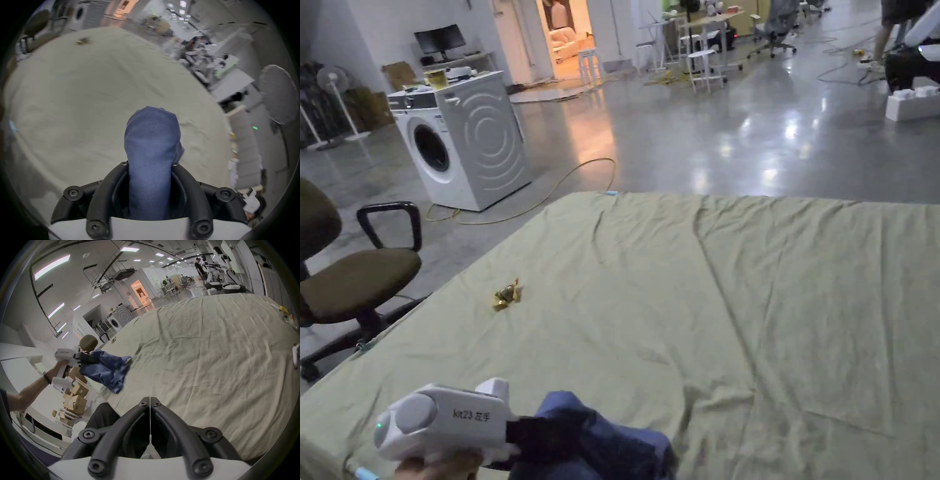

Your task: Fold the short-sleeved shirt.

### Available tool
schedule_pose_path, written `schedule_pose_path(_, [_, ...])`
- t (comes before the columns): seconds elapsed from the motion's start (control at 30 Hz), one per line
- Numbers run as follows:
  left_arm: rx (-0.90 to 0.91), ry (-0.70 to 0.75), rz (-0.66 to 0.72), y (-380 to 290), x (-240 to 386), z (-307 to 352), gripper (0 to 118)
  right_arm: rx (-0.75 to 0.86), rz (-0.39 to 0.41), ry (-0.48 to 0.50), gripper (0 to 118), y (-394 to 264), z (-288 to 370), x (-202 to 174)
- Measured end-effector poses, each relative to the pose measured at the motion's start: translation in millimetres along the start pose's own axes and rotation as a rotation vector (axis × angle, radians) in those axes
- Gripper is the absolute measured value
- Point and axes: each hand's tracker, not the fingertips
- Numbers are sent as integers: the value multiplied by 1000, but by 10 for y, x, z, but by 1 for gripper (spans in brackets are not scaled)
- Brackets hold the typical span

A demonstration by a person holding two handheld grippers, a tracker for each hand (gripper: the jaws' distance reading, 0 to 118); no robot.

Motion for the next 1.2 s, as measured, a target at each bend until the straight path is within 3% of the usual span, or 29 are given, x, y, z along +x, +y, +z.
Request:
schedule_pose_path(0.17, [-29,167,53,307,-258,-180,31,-41,-12,-31,0,-101,46,79])
schedule_pose_path(0.23, [-51,250,-3,356,-348,-398,37,-52,-12,-53,0,-123,73,116])
schedule_pose_path(0.33, [-15,439,-90,355,-317,-540,74,-26,-32,-93,0,-172,167,157])
schedule_pose_path(0.37, [-14,397,-77,345,-296,-499,82,-15,-40,-100,0,-189,201,165])
schedule_pose_path(0.4, [4,393,-88,342,-255,-399,82,-4,-52,-106,0,-203,251,176])
schedule_pose_path(0.5, [170,395,-185,422,-151,-25,82,17,-59,-140,0,-189,400,188])
schedule_pose_path(0.6, [262,191,-439,60,433,520,82,74,-84,-226,0,-107,625,197])
schedule_pose_path(0.73, [442,51,-607,-531,1144,1117,82,212,-95,-295,0,56,963,113])
schedule_pose_path(0.87, [654,-69,-643,-1134,1724,1259,82,339,14,-407,0,167,1278,-42])
schedule_pose_path(0.9, [580,-35,-650,-1306,1848,1227,82,361,59,-440,0,184,1336,-93])
schedule_pose_path(1.0, [695,-47,-663,-1662,2188,1215,81,434,105,-483,0,214,1476,-202])
schedule_pose_path(1.17, [824,-15,-617,-2207,2542,1274,52,564,121,-470,0,253,1718,-372])
schedule_pose_path(1.2, [848,-13,-598,-2298,2584,1296,40,582,148,-489,0,253,1762,-415])
